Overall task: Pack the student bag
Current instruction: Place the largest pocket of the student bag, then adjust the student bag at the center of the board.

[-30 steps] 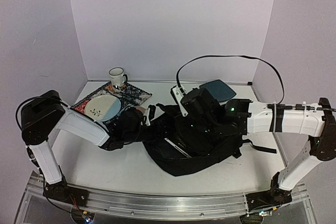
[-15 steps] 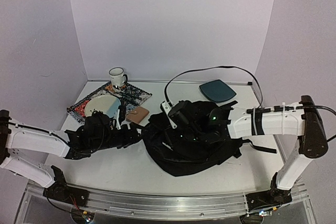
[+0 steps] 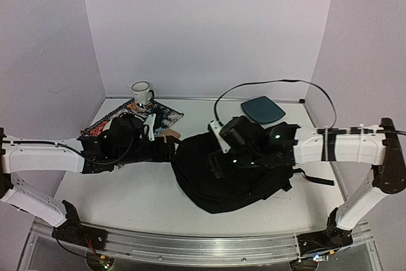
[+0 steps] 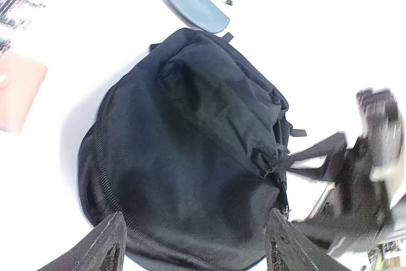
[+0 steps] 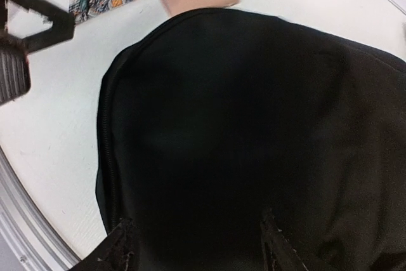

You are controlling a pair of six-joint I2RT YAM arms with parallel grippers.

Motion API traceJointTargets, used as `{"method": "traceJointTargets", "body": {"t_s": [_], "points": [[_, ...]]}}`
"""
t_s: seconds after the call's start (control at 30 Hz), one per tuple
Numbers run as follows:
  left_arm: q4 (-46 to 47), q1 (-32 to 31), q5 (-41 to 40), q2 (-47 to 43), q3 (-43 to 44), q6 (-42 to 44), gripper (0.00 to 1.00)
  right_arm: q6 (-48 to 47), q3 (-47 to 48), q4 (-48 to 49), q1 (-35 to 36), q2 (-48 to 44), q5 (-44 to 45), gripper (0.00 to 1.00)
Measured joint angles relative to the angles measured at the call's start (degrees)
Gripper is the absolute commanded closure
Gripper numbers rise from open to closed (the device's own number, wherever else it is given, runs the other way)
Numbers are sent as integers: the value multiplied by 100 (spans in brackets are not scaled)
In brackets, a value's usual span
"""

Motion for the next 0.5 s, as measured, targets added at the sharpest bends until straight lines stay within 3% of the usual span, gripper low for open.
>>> {"method": "traceJointTargets", "body": {"t_s": [0.27,0.5], "points": [[-515,-131,73,705,637,389,25,615,-1524,-191,-1360,-1766,-374,28],[-1185,-139,-118,1260,719,207,24,1069,-2263,-345,-1833,-1811,-625,27]]}}
